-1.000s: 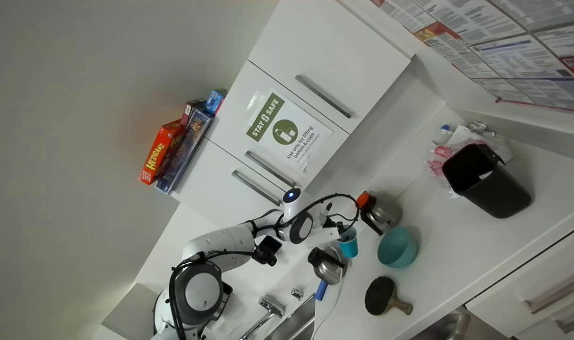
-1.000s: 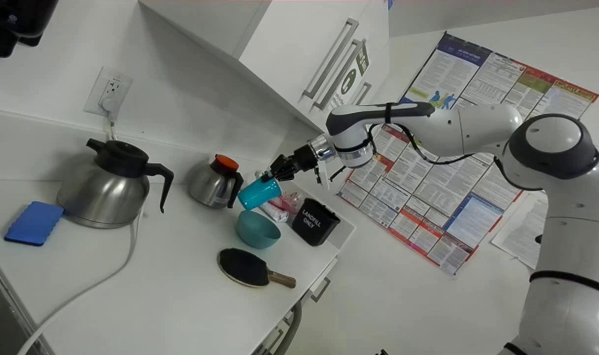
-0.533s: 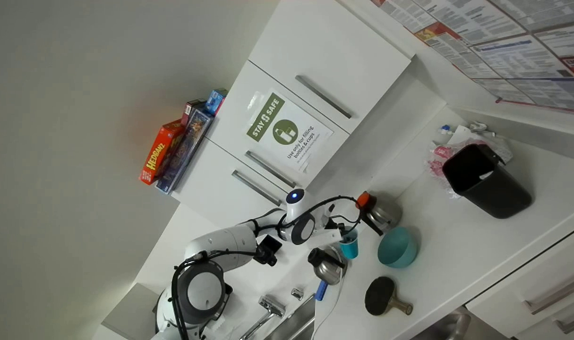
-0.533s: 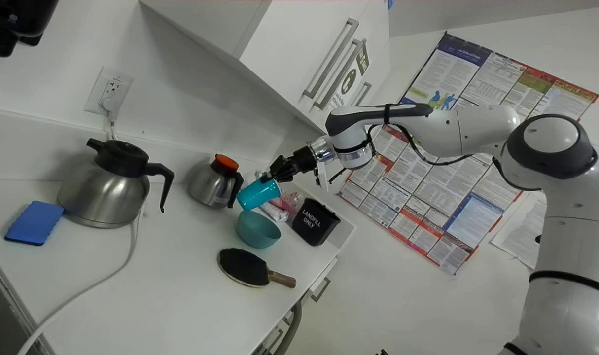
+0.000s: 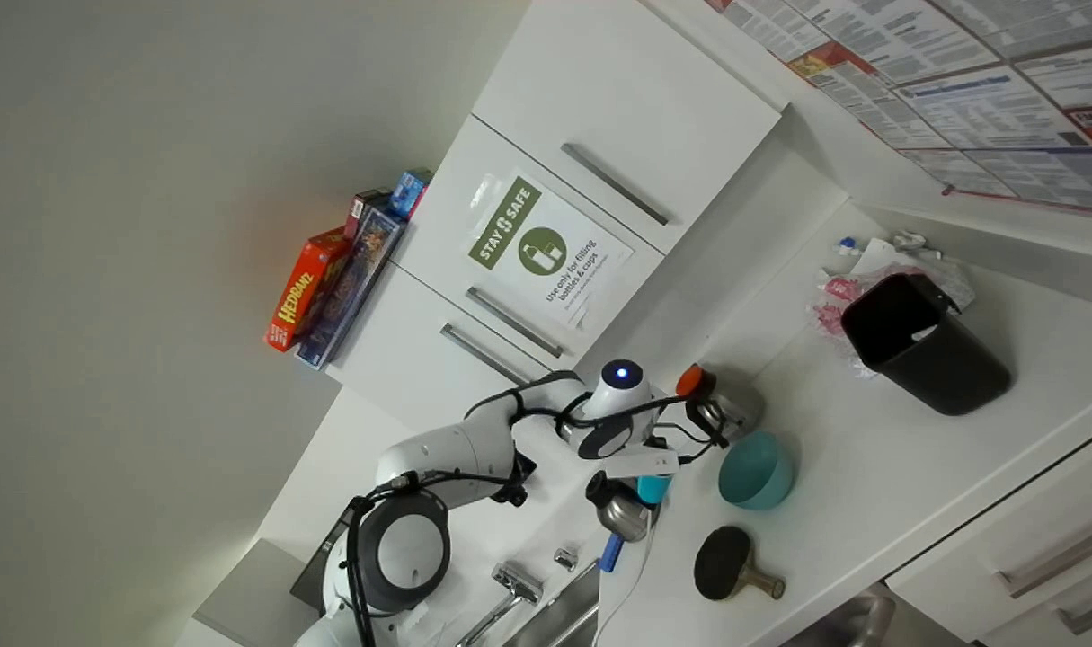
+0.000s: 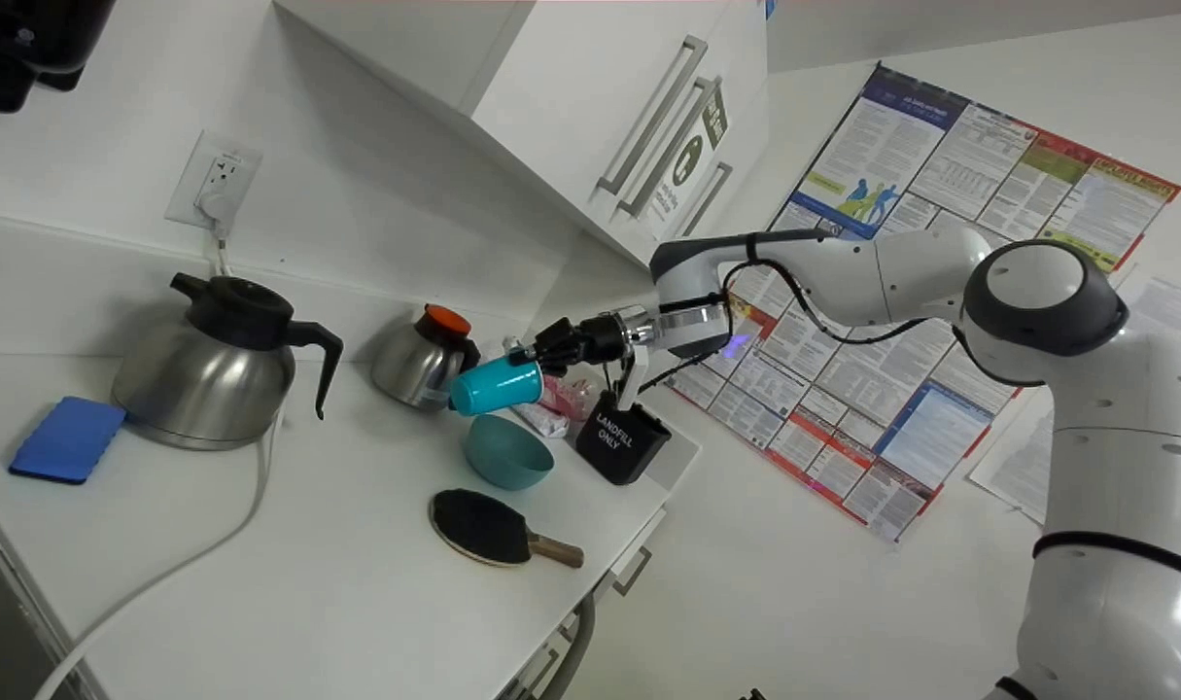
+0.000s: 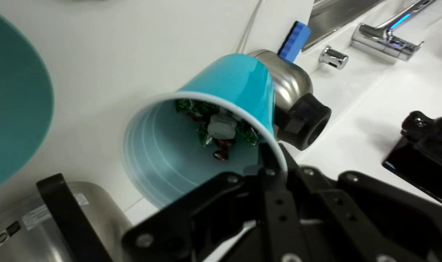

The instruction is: Put the white object in the open drawer and close the drawer, pour the contents of the blue cup into the blue bowl

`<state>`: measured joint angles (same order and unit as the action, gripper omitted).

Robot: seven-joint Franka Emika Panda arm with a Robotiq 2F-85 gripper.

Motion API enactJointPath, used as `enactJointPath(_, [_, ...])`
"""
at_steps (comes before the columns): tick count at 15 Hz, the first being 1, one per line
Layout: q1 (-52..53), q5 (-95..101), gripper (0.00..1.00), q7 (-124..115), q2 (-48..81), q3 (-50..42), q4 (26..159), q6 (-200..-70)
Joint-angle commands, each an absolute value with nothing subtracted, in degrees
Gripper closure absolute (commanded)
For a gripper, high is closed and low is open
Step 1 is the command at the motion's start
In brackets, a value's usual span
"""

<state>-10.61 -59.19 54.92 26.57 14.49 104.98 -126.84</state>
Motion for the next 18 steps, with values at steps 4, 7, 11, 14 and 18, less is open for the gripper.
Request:
enactJointPath(4, [-10.6,-65.4,0.99,58.3,29.7,6.9,101.6,-112.7])
enactJointPath(7, [-11.1,-67.6,0.99,60.3,32.4,5.0,99.7,-107.9])
enactJointPath(11, [-11.4,-71.2,0.99,64.2,36.0,3.4,96.9,-103.9])
enactJointPath(14, [-9.7,-70.8,0.96,63.9,35.7,1.7,98.3,-105.3])
enactJointPath(18, [-9.5,-70.8,0.99,63.9,36.0,1.5,98.3,-105.3])
